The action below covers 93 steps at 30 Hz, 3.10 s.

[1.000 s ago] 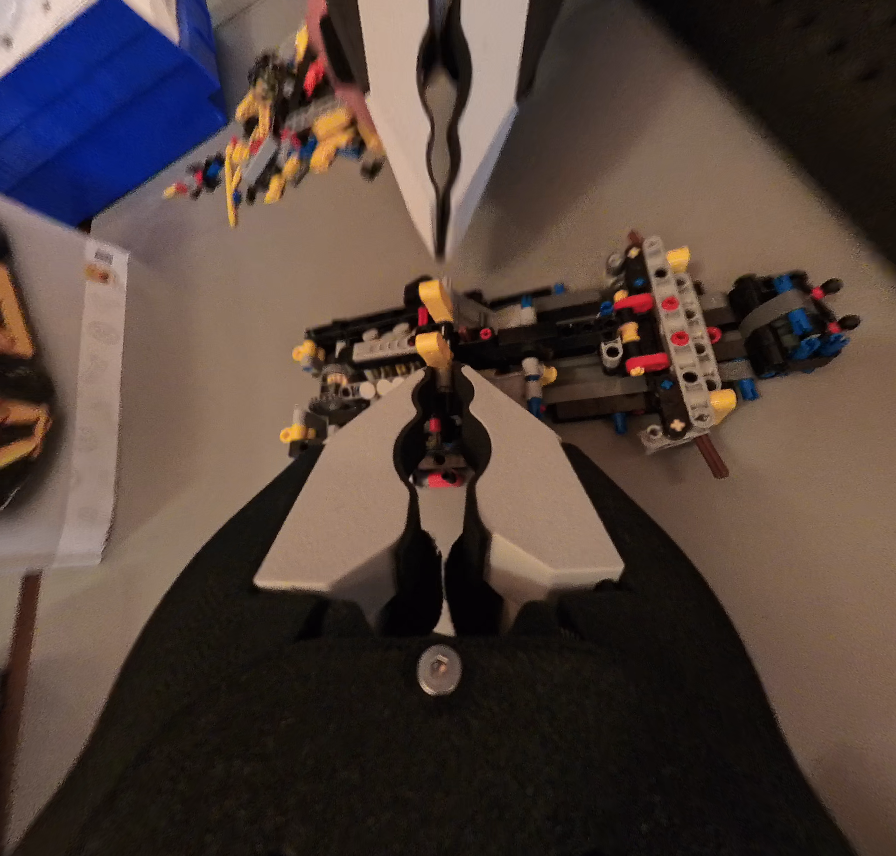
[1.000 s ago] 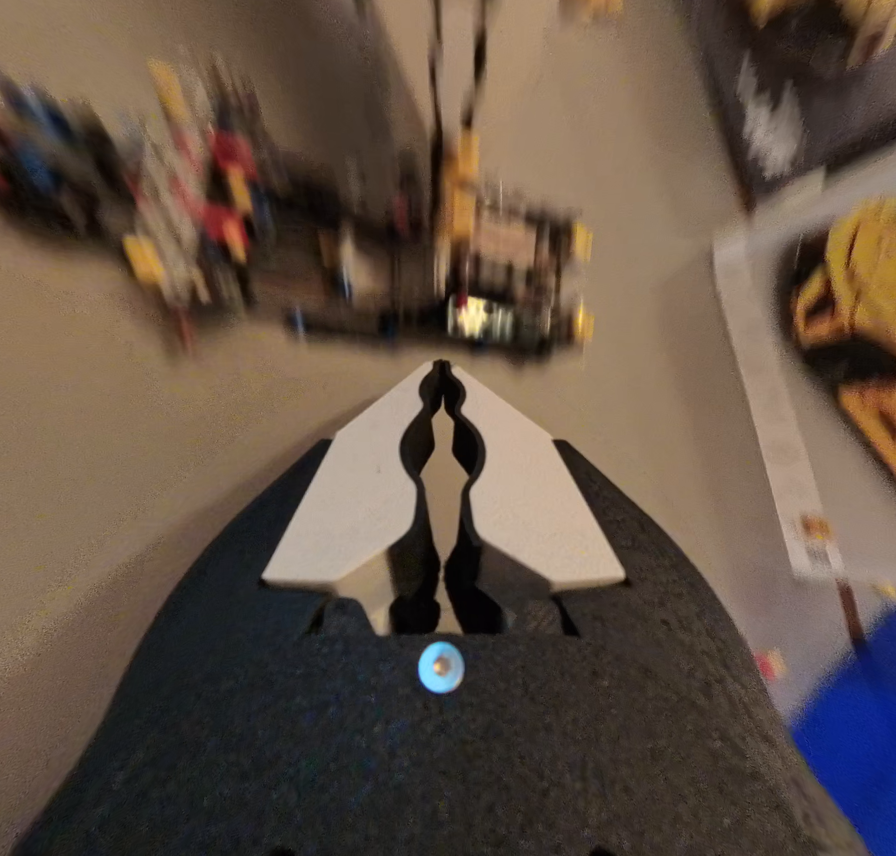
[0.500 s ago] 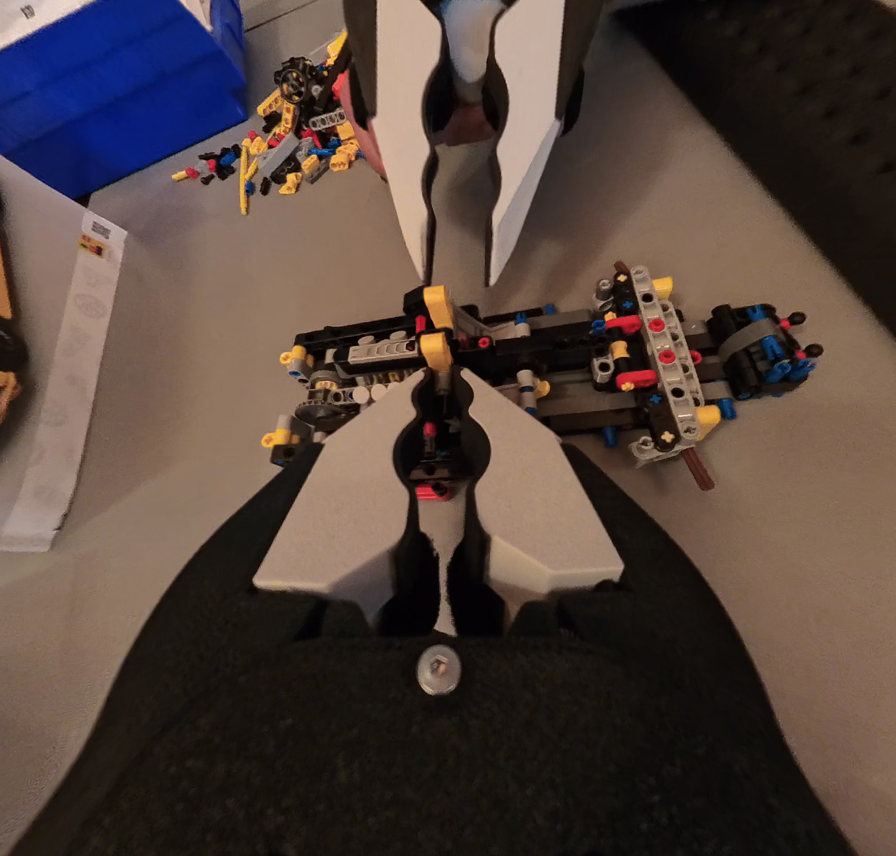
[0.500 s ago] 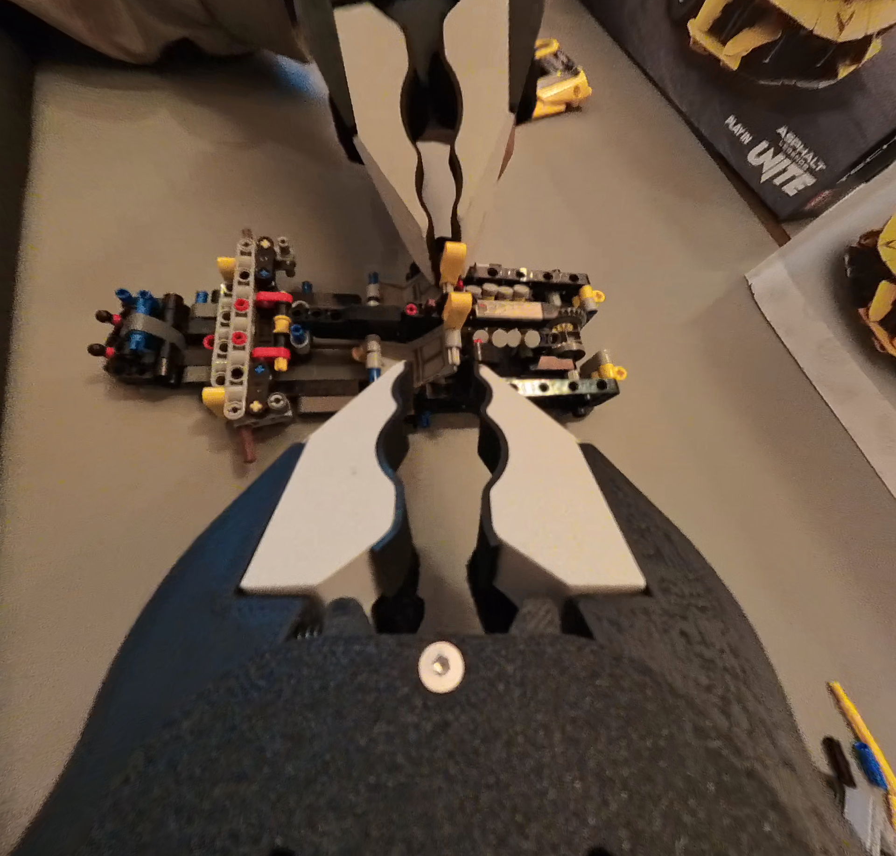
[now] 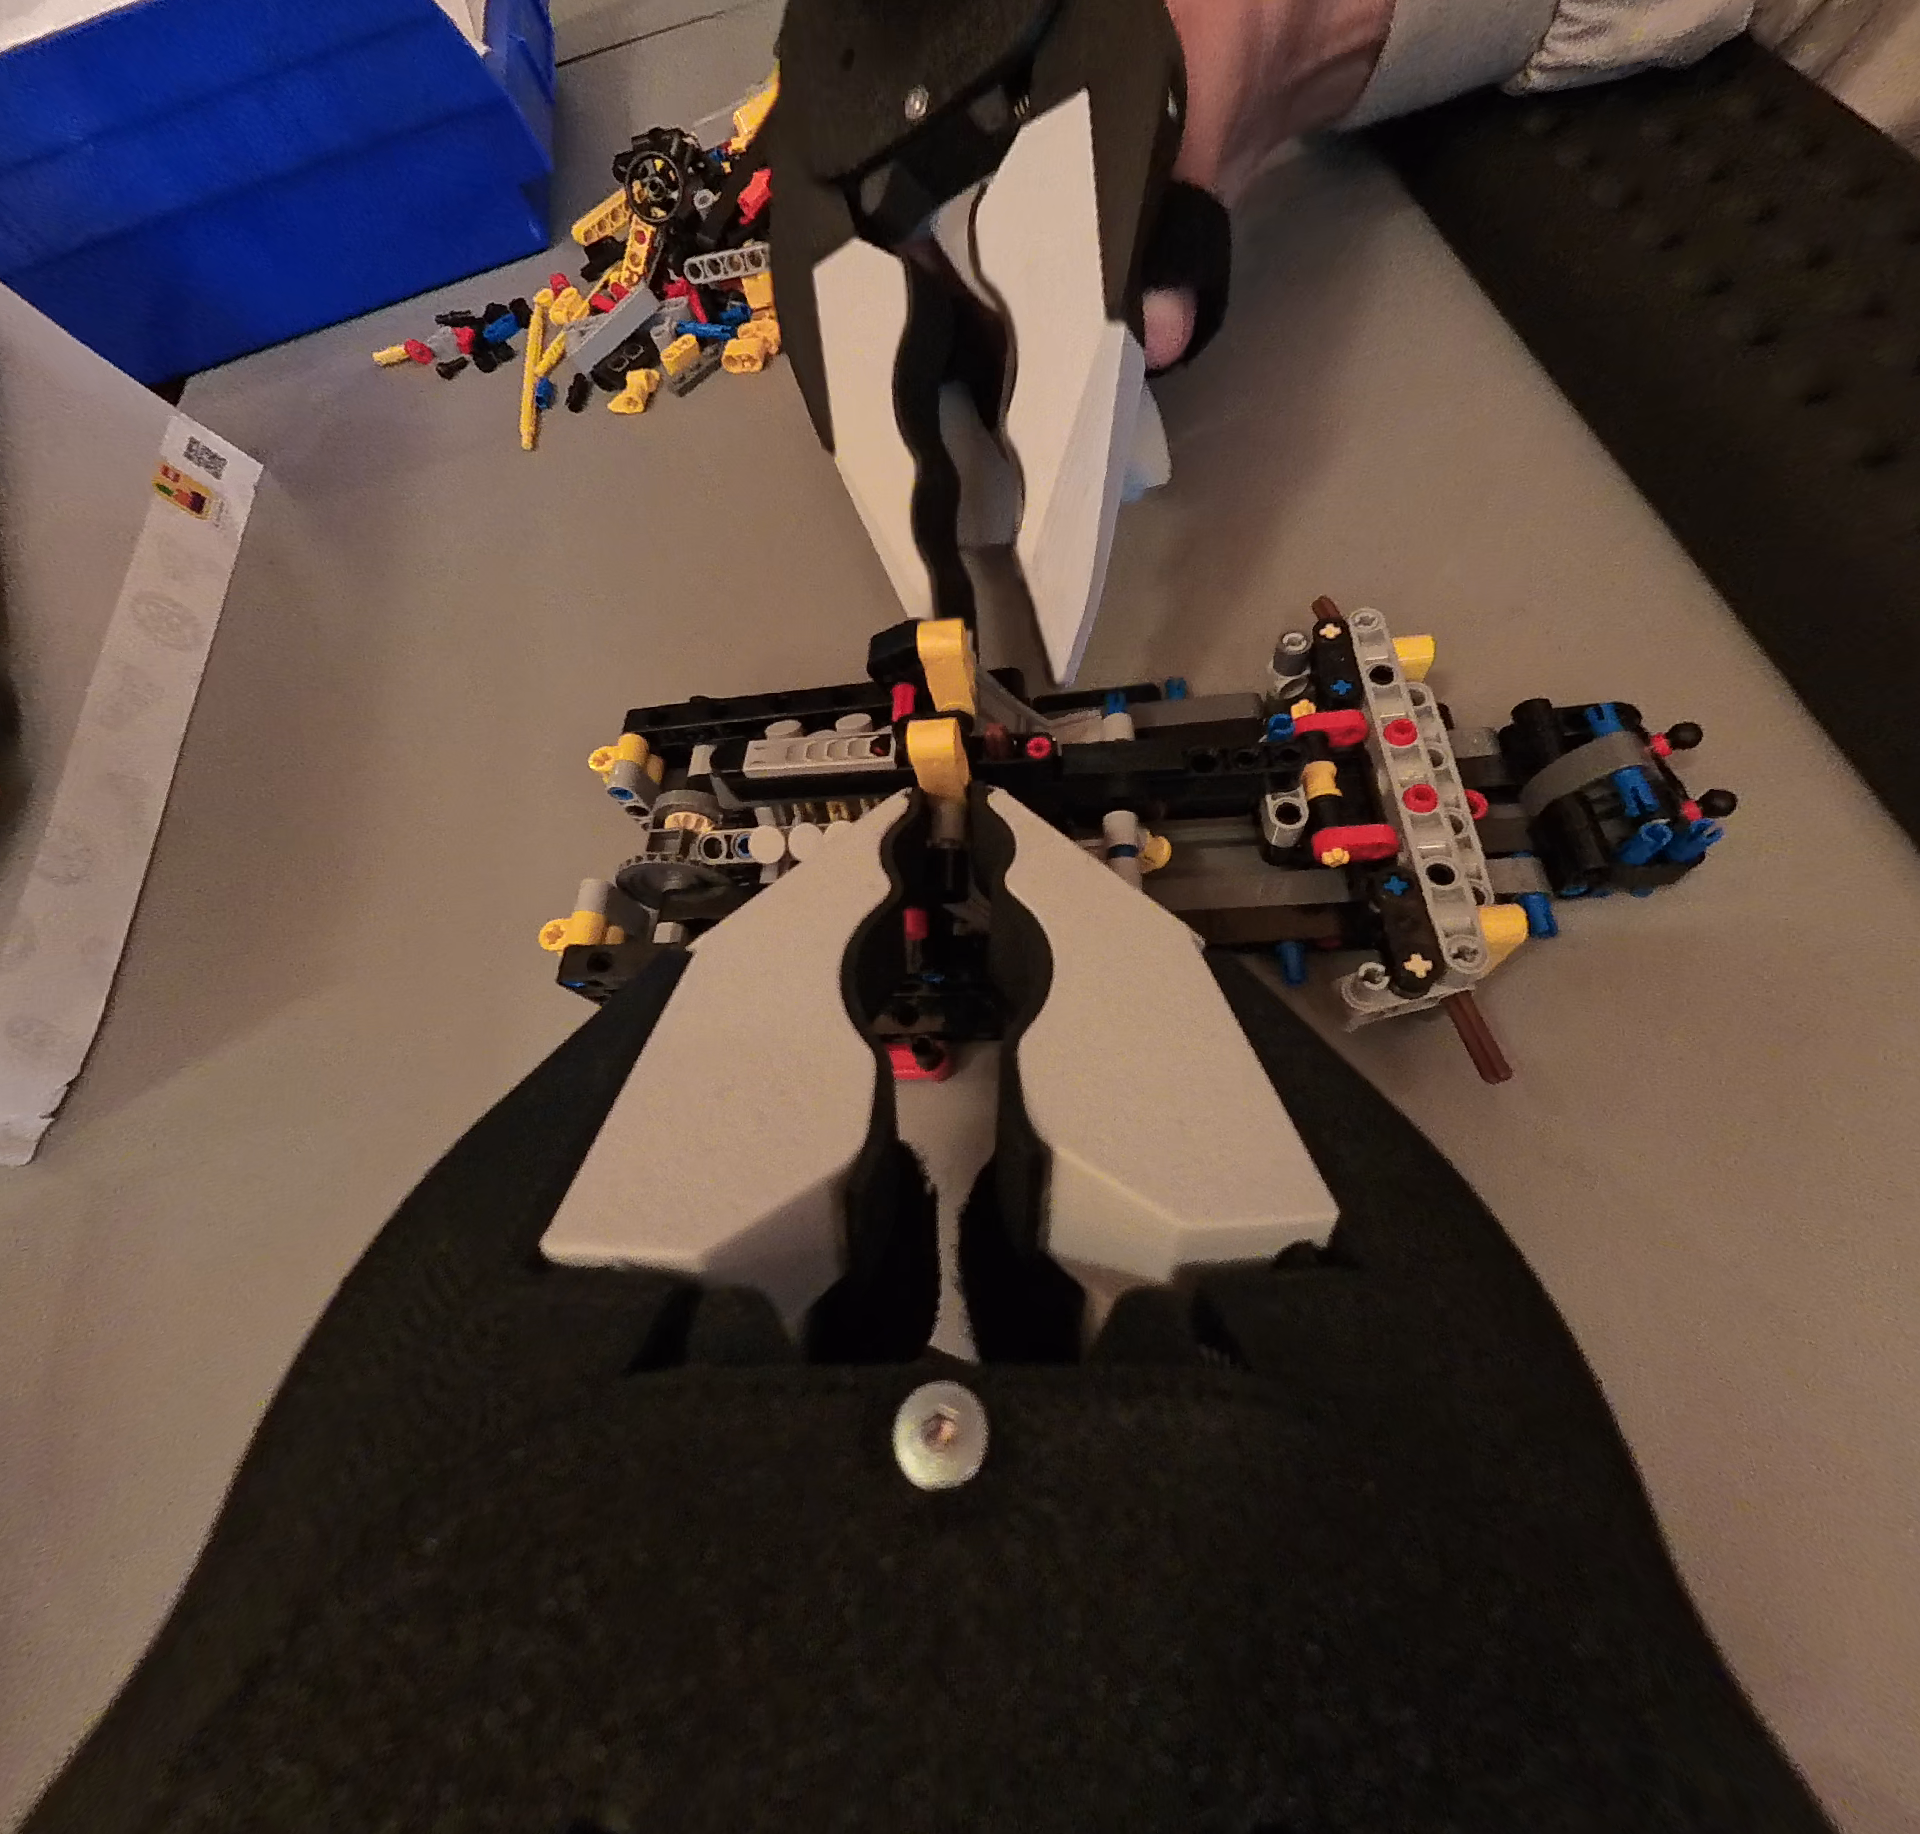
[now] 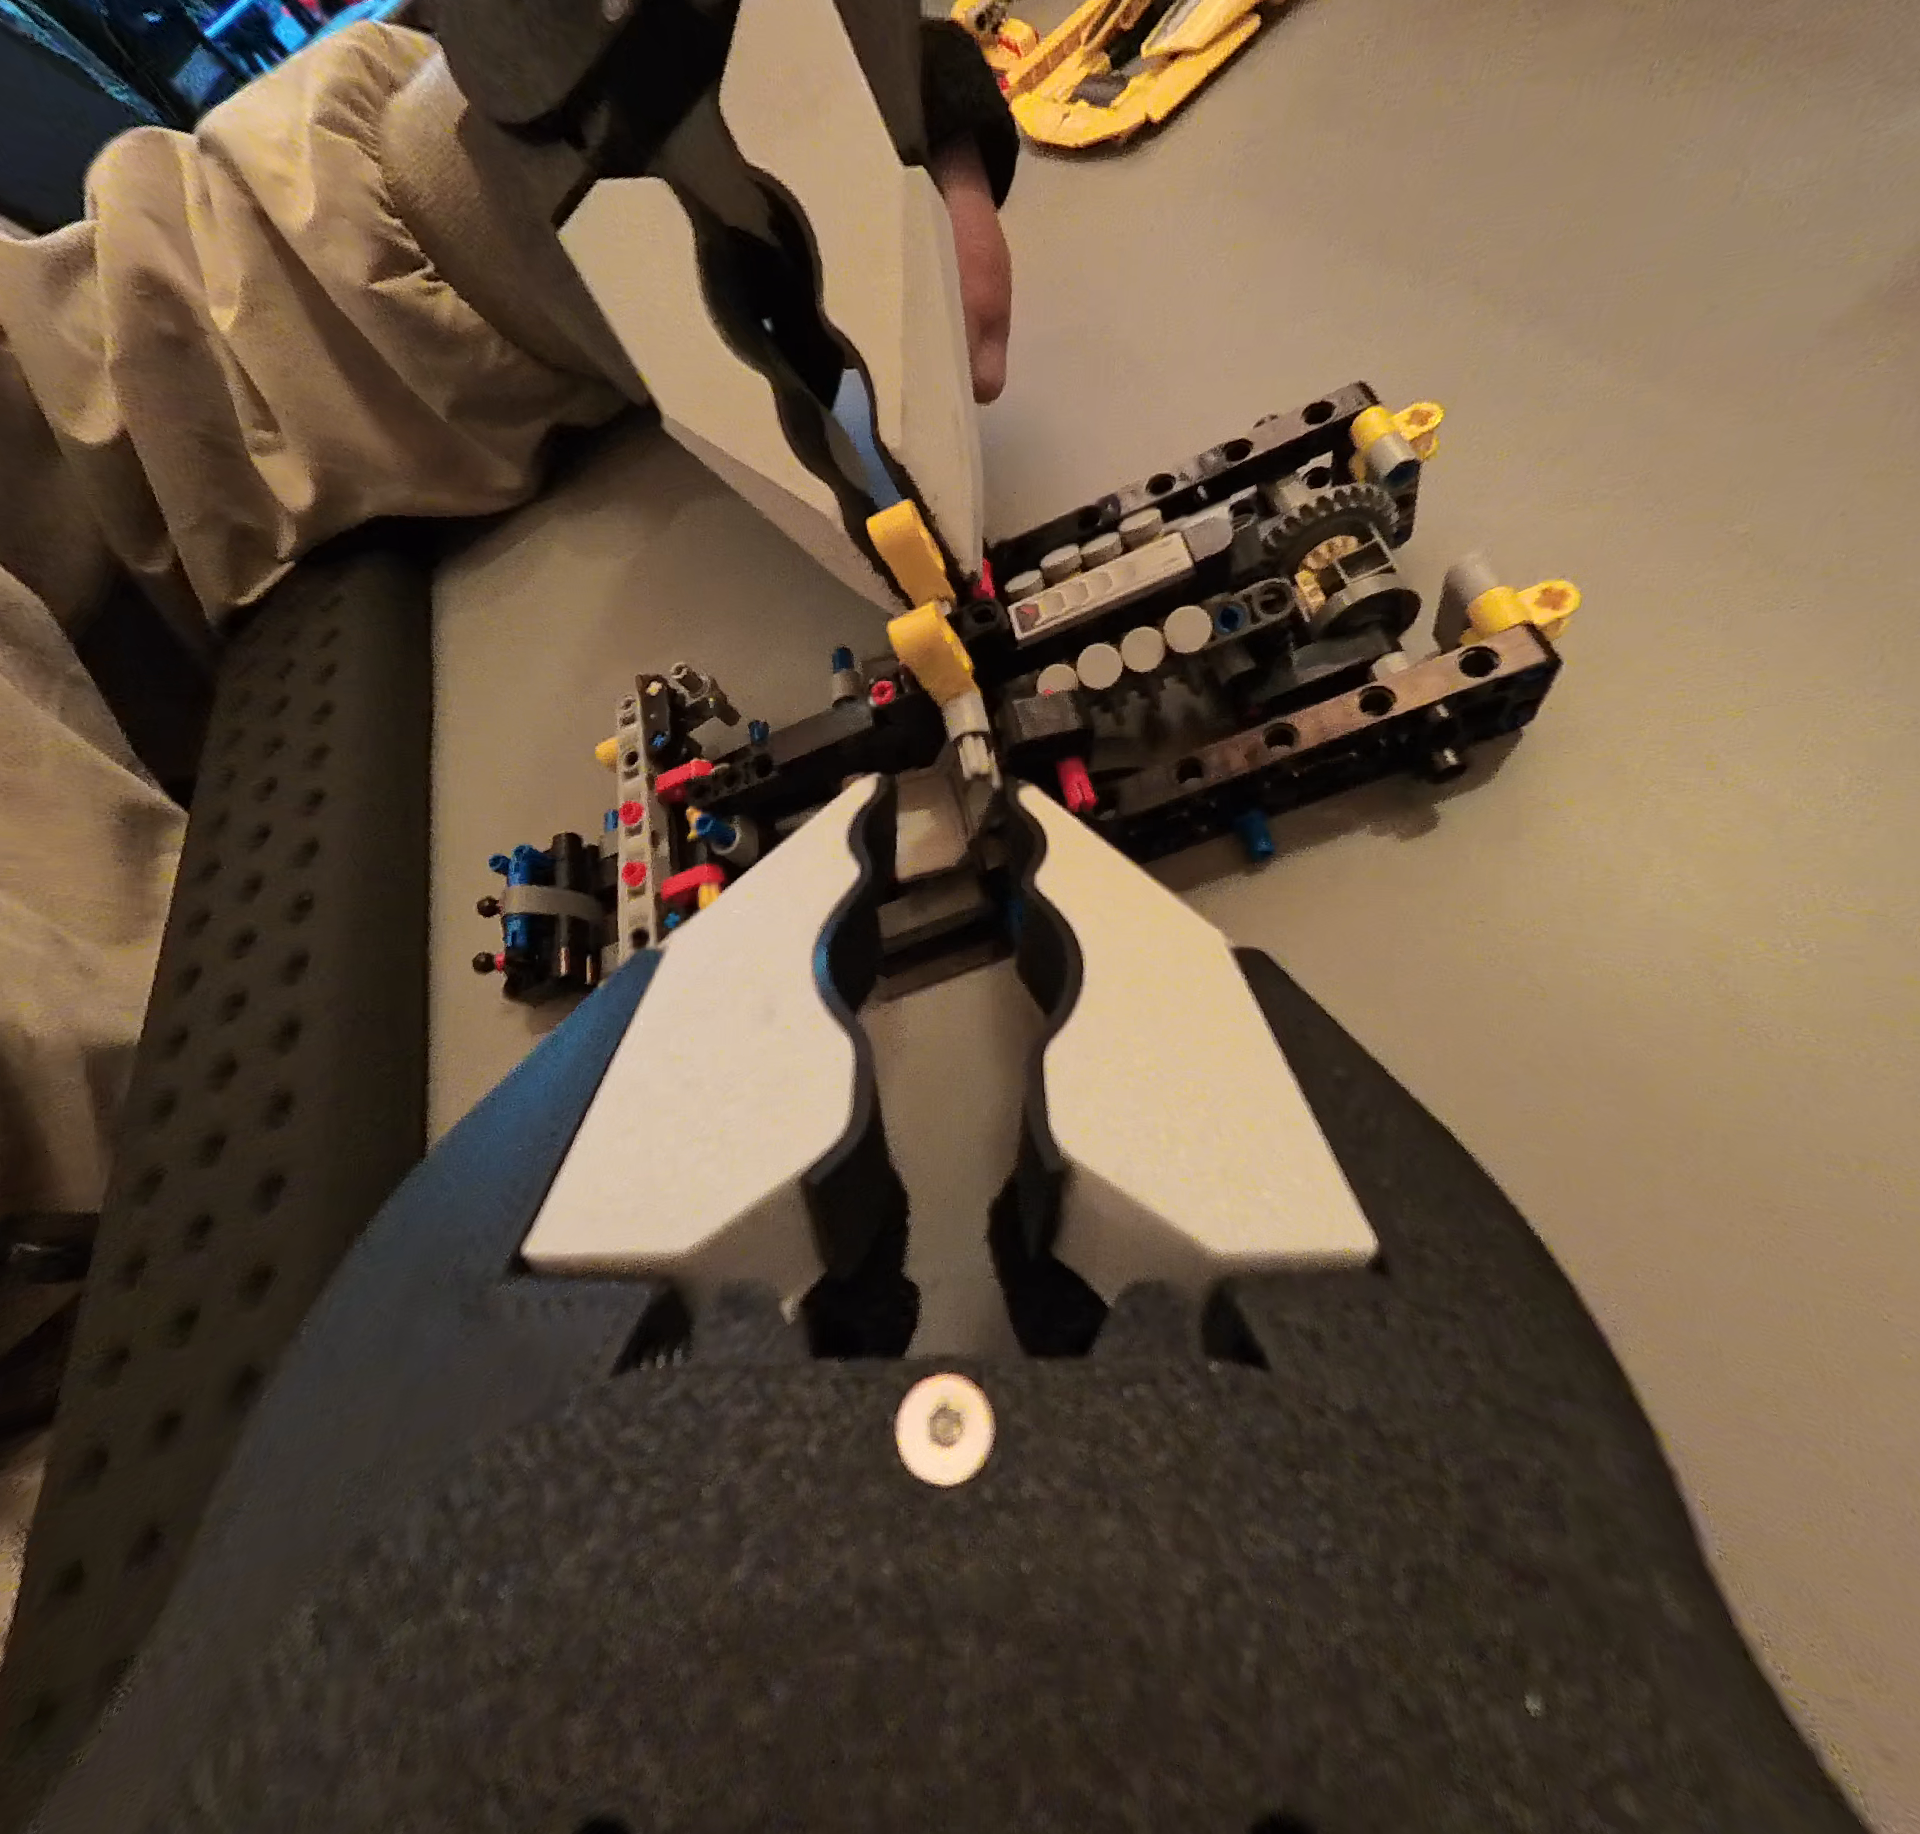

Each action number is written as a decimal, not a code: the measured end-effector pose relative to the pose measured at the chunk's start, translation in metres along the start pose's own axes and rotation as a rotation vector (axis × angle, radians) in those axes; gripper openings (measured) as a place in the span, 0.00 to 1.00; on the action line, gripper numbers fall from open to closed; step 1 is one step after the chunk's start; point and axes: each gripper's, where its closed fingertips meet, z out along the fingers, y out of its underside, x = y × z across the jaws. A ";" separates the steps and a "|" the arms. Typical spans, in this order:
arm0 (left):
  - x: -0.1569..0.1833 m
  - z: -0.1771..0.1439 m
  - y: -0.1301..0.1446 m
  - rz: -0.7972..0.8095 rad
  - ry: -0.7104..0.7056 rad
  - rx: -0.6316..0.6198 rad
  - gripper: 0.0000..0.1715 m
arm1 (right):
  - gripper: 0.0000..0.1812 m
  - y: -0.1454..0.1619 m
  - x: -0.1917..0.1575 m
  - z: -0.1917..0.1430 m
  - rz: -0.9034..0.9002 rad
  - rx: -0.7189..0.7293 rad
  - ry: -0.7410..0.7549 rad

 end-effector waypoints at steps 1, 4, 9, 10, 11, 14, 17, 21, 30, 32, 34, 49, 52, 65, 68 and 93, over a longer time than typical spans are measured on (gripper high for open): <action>0.000 0.001 0.000 0.000 -0.003 0.004 0.05 | 0.08 0.000 0.002 0.002 0.018 -0.001 0.009; 0.000 0.005 0.001 0.004 -0.019 -0.004 0.05 | 0.02 0.000 0.007 0.003 0.040 -0.005 0.028; 0.006 0.002 0.002 0.039 0.042 0.015 0.05 | 0.00 0.003 -0.002 -0.002 -0.006 -0.017 -0.048; 0.008 0.001 0.001 0.031 0.056 0.032 0.04 | 0.00 0.002 -0.004 -0.003 -0.001 -0.007 -0.064; 0.009 0.001 0.001 0.027 0.064 0.044 0.04 | 0.00 0.003 -0.005 -0.004 -0.005 -0.015 -0.066; 0.011 0.004 -0.001 0.049 0.060 0.027 0.04 | 0.00 0.007 -0.006 -0.007 0.014 -0.028 -0.091; 0.011 0.006 -0.002 0.036 0.063 0.035 0.05 | 0.00 0.008 -0.006 -0.007 0.026 -0.036 -0.094; 0.012 0.009 -0.004 0.026 0.053 0.038 0.05 | 0.00 0.009 -0.005 -0.004 0.006 -0.035 -0.051; 0.015 0.005 -0.004 0.029 0.081 0.076 0.05 | 0.00 0.011 -0.010 -0.010 0.017 -0.039 -0.127; 0.015 0.005 -0.004 0.023 0.084 0.084 0.05 | 0.00 0.012 -0.010 -0.011 0.022 -0.033 -0.126; 0.015 0.004 -0.003 0.027 0.084 0.081 0.04 | 0.00 0.013 -0.011 -0.013 0.022 -0.038 -0.134; 0.012 0.006 -0.003 0.003 0.061 0.068 0.05 | 0.01 0.015 -0.013 -0.017 -0.256 -0.058 0.024; 0.012 0.009 -0.004 -0.022 0.063 0.061 0.05 | 0.02 0.009 -0.016 -0.012 -0.207 -0.036 -0.004; 0.014 0.015 -0.007 -0.067 0.077 0.050 0.05 | 0.00 0.021 -0.019 0.001 -0.551 -0.129 0.125; 0.012 0.017 -0.007 -0.067 0.053 0.049 0.05 | 0.01 0.019 -0.016 -0.003 -0.520 -0.118 0.103; 0.049 -0.017 -0.024 -0.156 0.104 0.145 0.10 | 0.01 0.026 -0.019 -0.006 -0.308 -0.070 0.159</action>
